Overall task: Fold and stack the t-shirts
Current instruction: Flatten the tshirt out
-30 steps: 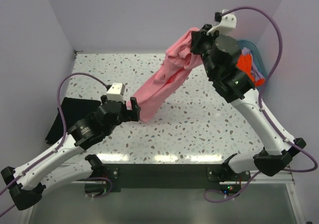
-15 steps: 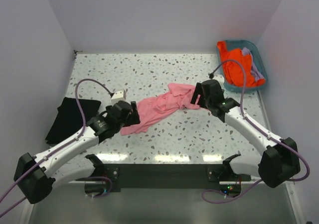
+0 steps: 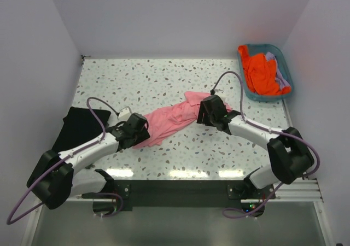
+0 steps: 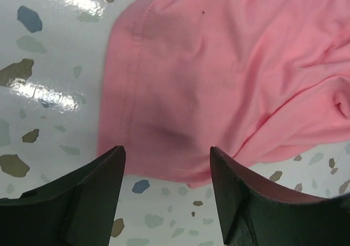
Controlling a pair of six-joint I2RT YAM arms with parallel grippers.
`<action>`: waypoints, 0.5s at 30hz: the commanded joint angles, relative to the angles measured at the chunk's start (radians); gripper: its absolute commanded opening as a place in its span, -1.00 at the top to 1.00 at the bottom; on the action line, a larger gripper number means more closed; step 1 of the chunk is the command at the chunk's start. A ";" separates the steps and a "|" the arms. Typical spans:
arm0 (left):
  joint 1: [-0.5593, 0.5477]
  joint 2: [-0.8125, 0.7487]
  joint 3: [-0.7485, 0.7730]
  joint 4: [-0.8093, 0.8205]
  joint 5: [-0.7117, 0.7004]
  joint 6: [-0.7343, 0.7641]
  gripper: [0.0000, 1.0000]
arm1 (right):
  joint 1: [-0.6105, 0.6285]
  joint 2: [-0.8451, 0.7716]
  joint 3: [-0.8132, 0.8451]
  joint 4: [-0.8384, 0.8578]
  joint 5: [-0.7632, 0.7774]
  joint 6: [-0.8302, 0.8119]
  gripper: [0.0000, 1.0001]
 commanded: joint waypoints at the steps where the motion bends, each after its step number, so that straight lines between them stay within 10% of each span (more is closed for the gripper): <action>1: 0.008 0.006 -0.006 -0.053 -0.065 -0.130 -0.37 | 0.004 0.053 0.057 0.108 -0.007 0.005 -0.35; 15: 0.017 0.054 -0.050 -0.065 -0.063 -0.204 -0.34 | 0.039 0.199 0.137 0.144 0.013 -0.006 -0.22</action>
